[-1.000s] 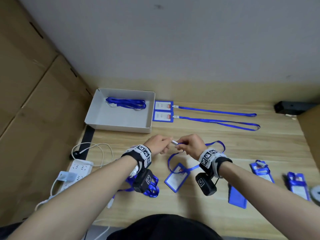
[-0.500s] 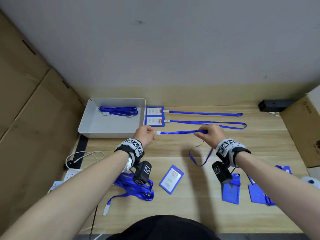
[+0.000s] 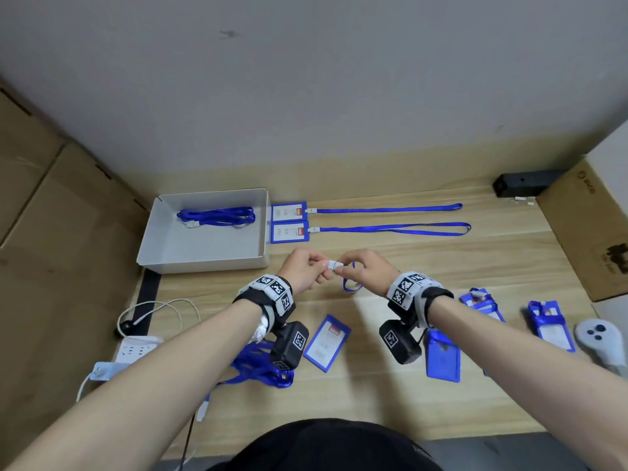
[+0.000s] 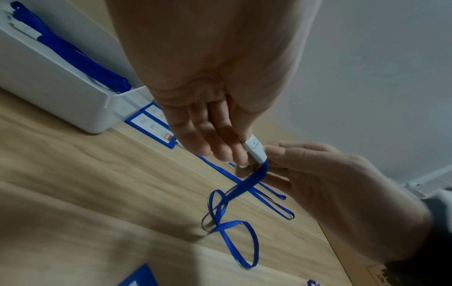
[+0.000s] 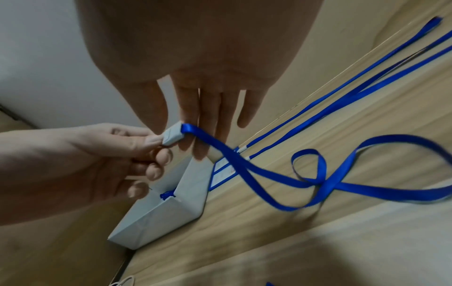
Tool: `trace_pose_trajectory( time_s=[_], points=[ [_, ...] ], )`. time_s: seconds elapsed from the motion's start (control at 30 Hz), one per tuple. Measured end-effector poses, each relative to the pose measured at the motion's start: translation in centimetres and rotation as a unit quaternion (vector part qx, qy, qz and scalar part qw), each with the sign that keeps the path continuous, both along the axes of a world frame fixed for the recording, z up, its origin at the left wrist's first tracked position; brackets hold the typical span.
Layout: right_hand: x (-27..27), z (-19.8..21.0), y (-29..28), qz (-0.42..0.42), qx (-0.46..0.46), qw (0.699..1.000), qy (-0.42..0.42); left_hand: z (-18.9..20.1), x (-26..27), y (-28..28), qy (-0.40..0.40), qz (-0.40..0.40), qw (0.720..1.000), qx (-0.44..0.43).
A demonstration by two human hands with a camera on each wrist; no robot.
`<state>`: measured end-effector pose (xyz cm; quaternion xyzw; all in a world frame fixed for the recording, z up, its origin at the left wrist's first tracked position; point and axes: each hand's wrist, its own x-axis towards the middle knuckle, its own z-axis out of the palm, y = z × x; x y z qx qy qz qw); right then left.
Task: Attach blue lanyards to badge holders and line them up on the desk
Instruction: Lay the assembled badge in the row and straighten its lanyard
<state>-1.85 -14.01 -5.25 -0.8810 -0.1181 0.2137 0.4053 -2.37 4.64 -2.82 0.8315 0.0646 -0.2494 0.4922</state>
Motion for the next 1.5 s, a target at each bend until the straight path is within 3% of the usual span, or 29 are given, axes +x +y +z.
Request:
trace_pose_trajectory(
  time_s=[0.33, 0.5, 0.57, 0.7, 0.9, 1.2, 1.5],
  points=[
    [-0.7, 0.2, 0.5, -0.031, 0.115, 0.992, 0.030, 0.6, -0.9, 0.7, -0.105, -0.036, 0.988, 0.107],
    [-1.2, 0.8, 0.9, -0.021, 0.109, 0.994, 0.019, 0.9, -1.3, 0.5, -0.156, -0.099, 0.951, 0.249],
    [-1.4, 0.6, 0.9, -0.015, 0.099, 0.995, 0.004, 1.1, -1.5, 0.5, -0.162, -0.114, 0.943, 0.268],
    [-1.5, 0.7, 0.7, 0.002, 0.101, 0.995, 0.003, 1.4, -1.6, 0.2, -0.141, -0.117, 0.953, 0.243],
    [-1.7, -0.2, -0.8, -0.002, 0.051, 0.999, 0.016, -0.9, -2.3, 1.5, -0.068, -0.111, 0.985, 0.113],
    [-3.5, -1.6, -1.9, -0.002, -0.022, 0.999, 0.037, -3.6, -3.9, -1.0, -0.096, -0.083, 0.983, 0.135],
    [-4.0, -1.4, -1.6, -0.053, 0.063, 0.995, 0.059, -3.9, -4.0, -1.1, -0.108, -0.059, 0.987, 0.105]
  ],
)
